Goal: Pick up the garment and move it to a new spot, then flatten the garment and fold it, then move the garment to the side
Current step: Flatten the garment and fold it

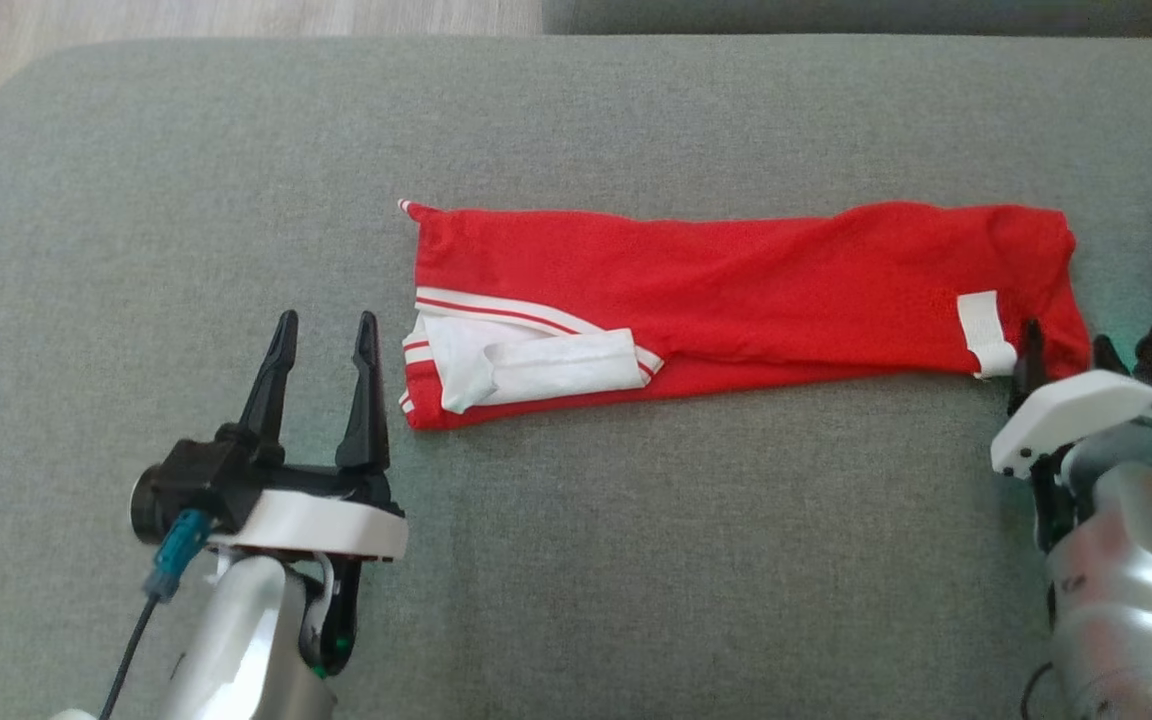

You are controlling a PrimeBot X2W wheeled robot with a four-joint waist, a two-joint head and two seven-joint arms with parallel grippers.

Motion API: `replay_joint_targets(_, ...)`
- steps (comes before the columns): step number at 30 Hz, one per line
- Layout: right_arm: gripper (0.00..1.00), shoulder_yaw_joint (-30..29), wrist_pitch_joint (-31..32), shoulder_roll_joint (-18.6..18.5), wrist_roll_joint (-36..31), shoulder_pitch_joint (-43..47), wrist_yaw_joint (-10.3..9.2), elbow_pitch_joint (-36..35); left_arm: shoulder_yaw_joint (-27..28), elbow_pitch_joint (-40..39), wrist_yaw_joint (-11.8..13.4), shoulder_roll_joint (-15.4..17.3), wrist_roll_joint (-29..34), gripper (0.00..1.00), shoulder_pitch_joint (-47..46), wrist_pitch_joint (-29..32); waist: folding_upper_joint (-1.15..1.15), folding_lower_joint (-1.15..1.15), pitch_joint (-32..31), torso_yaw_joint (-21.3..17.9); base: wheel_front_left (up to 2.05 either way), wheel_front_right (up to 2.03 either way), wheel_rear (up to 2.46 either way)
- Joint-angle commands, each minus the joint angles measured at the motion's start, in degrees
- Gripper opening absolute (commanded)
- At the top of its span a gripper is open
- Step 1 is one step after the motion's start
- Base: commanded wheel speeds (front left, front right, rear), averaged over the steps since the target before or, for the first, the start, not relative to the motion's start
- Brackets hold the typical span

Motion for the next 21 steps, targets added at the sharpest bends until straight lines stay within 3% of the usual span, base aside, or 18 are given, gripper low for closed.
replay_joint_targets(1,1.00,0.27,0.07,-0.07,-1.64,-2.50,-0.04,0.33,1.28,-2.08,-0.13,0.26,0.08,1.00,-2.24,-0.30,0.00,0.00,0.46,0.05,0.00,0.00,0.00)
replay_joint_targets(4,1.00,-1.04,0.14,0.09,-3.00,-3.60,-0.04,2.92,1.09,-2.13,-0.11,0.26,0.03,1.00,-2.49,-0.30,0.00,0.00,0.85,0.13,0.00,0.00,0.00)
replay_joint_targets(5,0.72,-1.19,0.00,0.13,-3.34,-3.98,-0.04,3.72,1.07,-2.11,-0.09,0.26,-0.01,1.00,-2.63,-0.30,0.00,0.00,0.91,0.13,0.00,0.00,0.00)
replay_joint_targets(6,0.22,-1.21,-0.21,0.17,-3.54,-4.38,-0.04,4.57,1.07,-2.10,-0.05,0.26,-0.07,1.00,-2.76,-0.30,0.00,0.00,0.92,0.11,0.00,0.00,0.00)
replay_joint_targets(7,0.00,-1.31,-0.60,0.21,-3.62,-4.73,-0.04,5.26,1.06,-2.09,-0.01,0.26,-0.09,1.00,-2.86,-0.30,0.00,0.00,0.88,0.07,0.00,0.00,0.00)
replay_joint_targets(13,0.00,-2.36,-4.33,-0.07,-3.85,-6.09,-0.04,6.37,1.50,-2.03,0.17,0.25,-0.06,1.00,-2.72,-0.30,0.00,0.00,-0.16,-0.65,0.00,0.00,0.00)
replay_joint_targets(21,0.00,-5.14,-6.39,-4.95,-4.02,-5.55,-0.04,4.67,2.20,-2.24,0.33,0.25,-0.57,1.00,-1.69,-0.30,0.00,0.00,-2.52,-1.90,0.00,0.00,0.00)
